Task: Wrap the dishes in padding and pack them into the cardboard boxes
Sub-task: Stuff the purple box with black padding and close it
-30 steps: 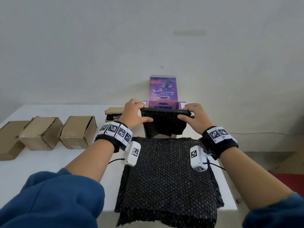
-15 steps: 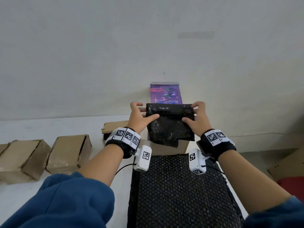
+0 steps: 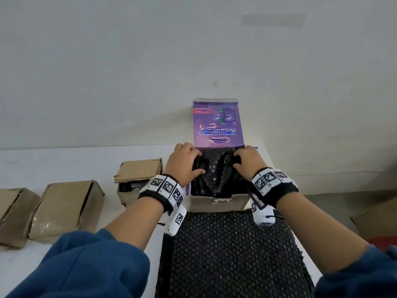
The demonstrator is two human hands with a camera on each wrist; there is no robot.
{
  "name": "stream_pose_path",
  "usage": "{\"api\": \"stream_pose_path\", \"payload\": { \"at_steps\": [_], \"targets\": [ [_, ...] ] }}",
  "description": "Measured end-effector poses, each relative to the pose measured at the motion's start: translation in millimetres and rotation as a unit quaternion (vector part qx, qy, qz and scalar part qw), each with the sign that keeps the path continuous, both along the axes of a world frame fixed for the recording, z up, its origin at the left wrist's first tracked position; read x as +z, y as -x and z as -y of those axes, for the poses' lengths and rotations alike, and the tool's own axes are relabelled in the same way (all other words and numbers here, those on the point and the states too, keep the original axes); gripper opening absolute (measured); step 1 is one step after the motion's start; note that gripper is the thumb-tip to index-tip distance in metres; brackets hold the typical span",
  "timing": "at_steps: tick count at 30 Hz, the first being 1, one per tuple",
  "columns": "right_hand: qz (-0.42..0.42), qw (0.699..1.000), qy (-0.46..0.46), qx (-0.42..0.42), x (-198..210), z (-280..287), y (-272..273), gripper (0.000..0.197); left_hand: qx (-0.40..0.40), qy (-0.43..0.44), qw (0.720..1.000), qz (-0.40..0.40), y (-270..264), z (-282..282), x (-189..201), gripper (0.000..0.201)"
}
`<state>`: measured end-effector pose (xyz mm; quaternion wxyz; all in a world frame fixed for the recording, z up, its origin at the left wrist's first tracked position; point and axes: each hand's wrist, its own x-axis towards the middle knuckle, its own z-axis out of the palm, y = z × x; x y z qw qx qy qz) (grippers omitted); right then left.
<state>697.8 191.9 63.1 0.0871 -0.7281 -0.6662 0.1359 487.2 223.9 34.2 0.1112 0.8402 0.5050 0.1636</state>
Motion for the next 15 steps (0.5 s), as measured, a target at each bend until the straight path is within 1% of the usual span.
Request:
{"api": "stream_pose_path", "payload": {
  "at_steps": [2,5,6,8,10,11,12,13,15],
  "targets": [
    [0.051,0.996,0.056,0.044,-5.8,-4.1,4.4,0.036,-0.010,-0.021,0.999,-0.039,1.9,-3.8,-7.1,0.050],
    [0.104,0.985,0.116,0.071,-13.7,-8.5,11.2,0.031,-0.024,-0.027,0.998,-0.051,2.1,-6.2,-14.1,0.041],
    [0.133,0.981,0.116,0.077,-14.4,-9.8,13.4,0.031,-0.025,-0.021,0.998,-0.053,2.4,-7.3,-16.0,0.038],
    [0.188,0.975,0.076,0.092,-14.5,-10.9,17.2,0.033,-0.023,-0.005,0.998,-0.049,3.5,-9.5,-18.6,0.036],
    [0.180,0.972,0.029,0.146,-19.5,-13.1,18.4,0.044,-0.024,0.009,0.999,-0.037,4.8,-11.7,-20.0,0.036],
    [0.156,0.971,0.038,0.179,-24.5,-14.1,17.8,0.053,-0.025,0.013,0.999,-0.030,4.7,-11.6,-20.1,0.036],
    [0.131,0.967,0.072,0.206,-29.2,-15.1,16.8,0.060,-0.026,0.014,0.999,-0.025,4.3,-11.5,-20.3,0.035],
    [0.117,0.960,0.125,0.221,-35.7,-16.4,16.4,0.065,-0.025,0.014,0.999,-0.020,4.4,-11.2,-21.2,0.035],
    [0.133,0.937,0.224,0.233,-47.2,-17.6,13.8,0.069,-0.020,0.016,1.000,-0.012,2.6,-9.6,-22.0,0.034]
  ]
}}
